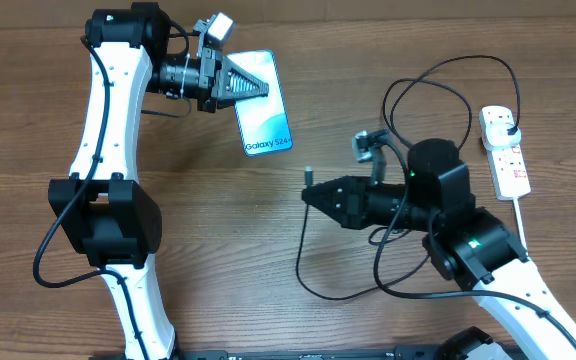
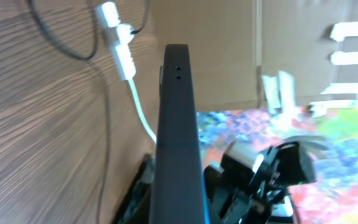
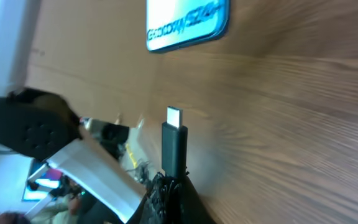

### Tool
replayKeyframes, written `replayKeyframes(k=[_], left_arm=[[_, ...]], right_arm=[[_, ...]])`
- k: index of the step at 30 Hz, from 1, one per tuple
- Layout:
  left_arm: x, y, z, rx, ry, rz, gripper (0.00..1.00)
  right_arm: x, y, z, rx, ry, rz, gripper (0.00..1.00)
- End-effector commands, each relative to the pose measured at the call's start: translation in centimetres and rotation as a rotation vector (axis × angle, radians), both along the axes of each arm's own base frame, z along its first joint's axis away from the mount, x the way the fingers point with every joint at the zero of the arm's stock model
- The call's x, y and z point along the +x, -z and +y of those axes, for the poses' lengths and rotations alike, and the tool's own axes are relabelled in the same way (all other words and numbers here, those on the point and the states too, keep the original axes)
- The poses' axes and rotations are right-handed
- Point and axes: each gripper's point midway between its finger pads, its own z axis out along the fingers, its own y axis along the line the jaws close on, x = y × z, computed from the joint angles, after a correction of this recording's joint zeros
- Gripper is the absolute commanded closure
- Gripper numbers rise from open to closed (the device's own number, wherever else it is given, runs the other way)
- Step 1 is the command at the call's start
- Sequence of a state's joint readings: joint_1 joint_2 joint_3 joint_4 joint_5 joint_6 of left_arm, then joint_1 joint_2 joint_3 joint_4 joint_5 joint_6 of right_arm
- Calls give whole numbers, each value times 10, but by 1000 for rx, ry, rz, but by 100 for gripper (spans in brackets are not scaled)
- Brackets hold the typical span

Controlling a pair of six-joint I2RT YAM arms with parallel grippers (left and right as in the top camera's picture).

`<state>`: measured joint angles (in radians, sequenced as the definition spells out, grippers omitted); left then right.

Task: Plug charger to phone and switch on socket
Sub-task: 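Carry the cable plug with the right gripper under the phone's port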

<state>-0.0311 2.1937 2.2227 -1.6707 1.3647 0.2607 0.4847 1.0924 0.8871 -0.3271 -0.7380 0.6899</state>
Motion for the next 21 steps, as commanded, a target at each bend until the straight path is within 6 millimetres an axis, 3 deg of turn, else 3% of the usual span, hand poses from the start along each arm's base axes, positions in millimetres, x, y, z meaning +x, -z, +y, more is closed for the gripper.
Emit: replayKeyframes(k=[1,10,21], left_arm=[[-2,-44,-3,-169,-11,-41,96],[-3,-44,-5,-171,-5,-39,96],[-11,-24,-13,-55,25,-19,96]], right_arm=[[-2,3,15,26,-23,59,96],[7,7,24,36,-46,39,96],[9,20,19,-51,-59,-70,96]])
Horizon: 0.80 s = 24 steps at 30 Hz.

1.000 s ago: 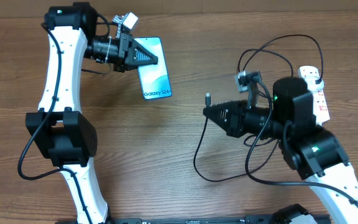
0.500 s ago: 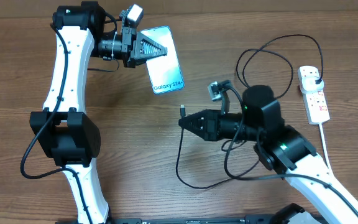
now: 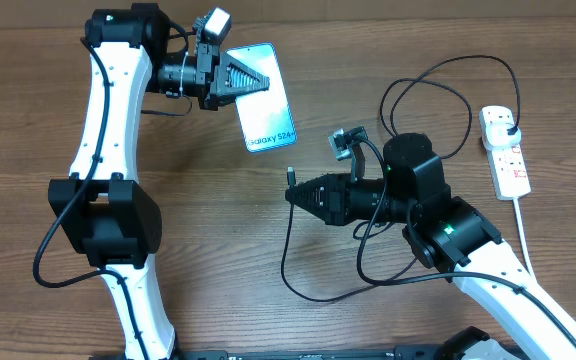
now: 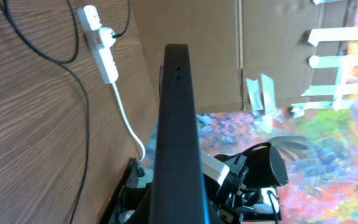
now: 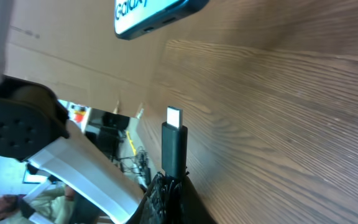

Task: Plug charger to phone and switch on socket
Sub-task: 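Carry the cable plug with the right gripper under the phone's port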

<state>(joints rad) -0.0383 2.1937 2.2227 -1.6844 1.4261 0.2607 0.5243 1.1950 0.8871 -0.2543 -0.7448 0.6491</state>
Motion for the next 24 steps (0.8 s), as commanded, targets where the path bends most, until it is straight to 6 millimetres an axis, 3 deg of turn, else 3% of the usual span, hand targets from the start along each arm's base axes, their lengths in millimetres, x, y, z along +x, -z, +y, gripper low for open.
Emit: replayKeyframes(k=[1,10,17,24], left_arm=[[-10,-13,-11,7,28,-36,96],[-19,-11,-29,18,76,-37,96],[-19,-12,-29,13,75,-36,96],[-19,-21,-30,-36,72,-32,96]], right_arm=[[2,2,-2,-38,-2,-67,96],[-6,-9,3,-98,-37,-118,96],[-4,-26,2,-66,-26,-155,96],[0,-30,2,-51,-9,-149,96]])
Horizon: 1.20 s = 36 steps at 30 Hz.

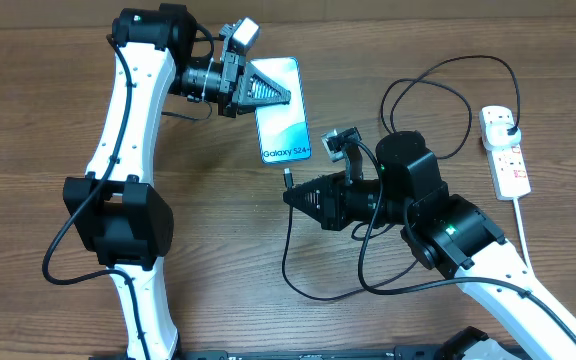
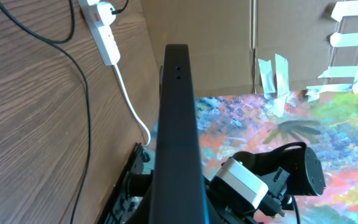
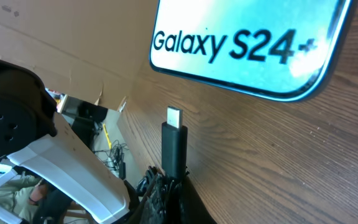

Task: Plug charger to phone and switch on socket
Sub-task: 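Carry the cable plug with the right gripper under the phone's port, then push the plug up into the phone's bottom port with the right gripper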

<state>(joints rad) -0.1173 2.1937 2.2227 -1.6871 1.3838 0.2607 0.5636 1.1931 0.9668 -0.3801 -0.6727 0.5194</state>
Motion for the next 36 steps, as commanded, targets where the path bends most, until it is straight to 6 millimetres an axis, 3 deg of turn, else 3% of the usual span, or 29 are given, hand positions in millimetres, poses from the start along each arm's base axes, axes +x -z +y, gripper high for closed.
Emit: replayKeyframes(k=[1,15,36], left_arm=[[-3,-28,0,-79,-9,-29,96],[-3,-28,0,-77,-14,4,96],[-9,-30,-12,-91,16,7,96]], right_arm=[[4,-22,0,34,14,-52,96],[19,-21,-11,41,106,-2,96],[16,-22,-10,49,91,4,96]])
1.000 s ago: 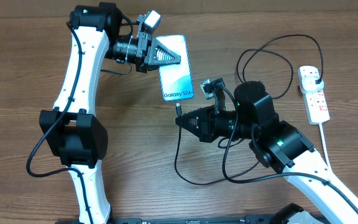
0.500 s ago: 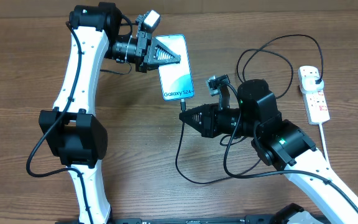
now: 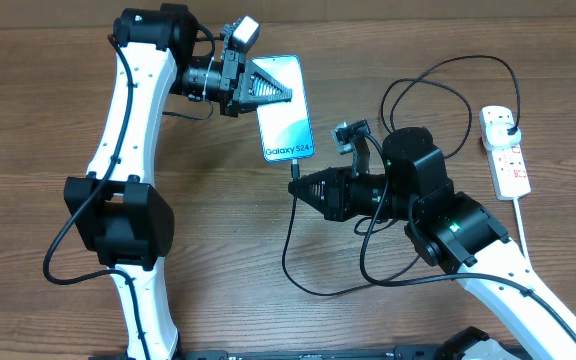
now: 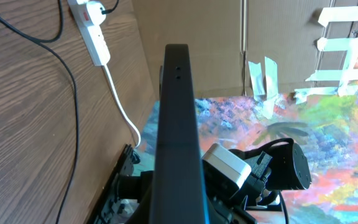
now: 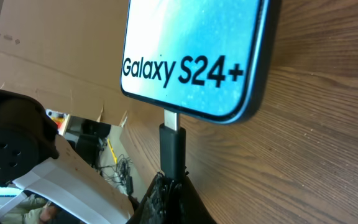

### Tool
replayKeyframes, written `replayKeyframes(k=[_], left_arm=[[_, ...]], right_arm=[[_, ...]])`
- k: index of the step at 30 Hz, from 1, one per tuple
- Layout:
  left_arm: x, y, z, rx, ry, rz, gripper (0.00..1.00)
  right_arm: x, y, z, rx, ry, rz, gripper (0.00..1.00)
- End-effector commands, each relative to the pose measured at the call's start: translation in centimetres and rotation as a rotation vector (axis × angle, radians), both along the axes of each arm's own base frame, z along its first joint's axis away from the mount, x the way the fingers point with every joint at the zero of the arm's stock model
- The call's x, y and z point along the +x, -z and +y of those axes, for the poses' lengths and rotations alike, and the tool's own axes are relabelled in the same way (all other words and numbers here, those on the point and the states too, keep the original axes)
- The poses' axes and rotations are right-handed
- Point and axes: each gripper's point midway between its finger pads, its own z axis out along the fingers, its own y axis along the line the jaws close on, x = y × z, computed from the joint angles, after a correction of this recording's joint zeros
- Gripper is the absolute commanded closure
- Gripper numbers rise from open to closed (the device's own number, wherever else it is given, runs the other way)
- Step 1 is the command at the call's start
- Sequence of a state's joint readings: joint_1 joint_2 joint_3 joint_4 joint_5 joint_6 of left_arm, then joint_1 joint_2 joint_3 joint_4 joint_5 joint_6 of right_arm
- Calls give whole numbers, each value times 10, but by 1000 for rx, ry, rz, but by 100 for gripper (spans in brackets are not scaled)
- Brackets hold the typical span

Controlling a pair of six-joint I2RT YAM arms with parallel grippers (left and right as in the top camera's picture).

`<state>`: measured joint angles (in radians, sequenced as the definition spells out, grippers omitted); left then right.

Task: Plug charger to phone and switch on socket
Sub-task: 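Push the plug up into the phone's bottom port with the right gripper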

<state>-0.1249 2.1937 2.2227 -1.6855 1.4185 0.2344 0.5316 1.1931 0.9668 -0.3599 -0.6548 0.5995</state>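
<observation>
My left gripper (image 3: 268,92) is shut on a phone (image 3: 286,107) with a blue "Galaxy S24+" screen, held above the table; the left wrist view shows its dark edge (image 4: 178,124) end on. My right gripper (image 3: 308,182) is shut on the black charger plug (image 5: 172,146), whose metal tip meets the phone's bottom edge (image 5: 194,112); how deep it sits cannot be told. The black cable (image 3: 293,260) loops back to the white socket strip (image 3: 504,150) at the far right, where its adapter is plugged in.
Loops of black cable (image 3: 438,85) lie on the wooden table (image 3: 218,260) between the right arm and the socket strip. The strip's white lead (image 3: 521,225) runs toward the front edge. Cardboard and a colourful painted sheet (image 4: 328,149) stand beyond the table.
My right gripper has moved the plug up to the phone: the tip stood a little short of the bottom edge, and now touches it. The phone has barely shifted.
First the left gripper held the phone at the back left, with the right gripper holding the plug far off it. The two then stood closer, then the phone was near the middle with the plug just below it. Now the plug tip is at the phone's bottom edge.
</observation>
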Motion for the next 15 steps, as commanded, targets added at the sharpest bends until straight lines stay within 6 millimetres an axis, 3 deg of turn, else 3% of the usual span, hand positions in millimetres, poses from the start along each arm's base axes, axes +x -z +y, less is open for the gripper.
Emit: replayKeyframes(k=[1,15], left_arm=[[-9,-25,-9,-61,16,-22,96],[-9,-27,-10,-72,18,-20,96]], right_arm=[[3,-20,-2,25,13,-46,96],[3,-21,-1,29,12,-52,96]])
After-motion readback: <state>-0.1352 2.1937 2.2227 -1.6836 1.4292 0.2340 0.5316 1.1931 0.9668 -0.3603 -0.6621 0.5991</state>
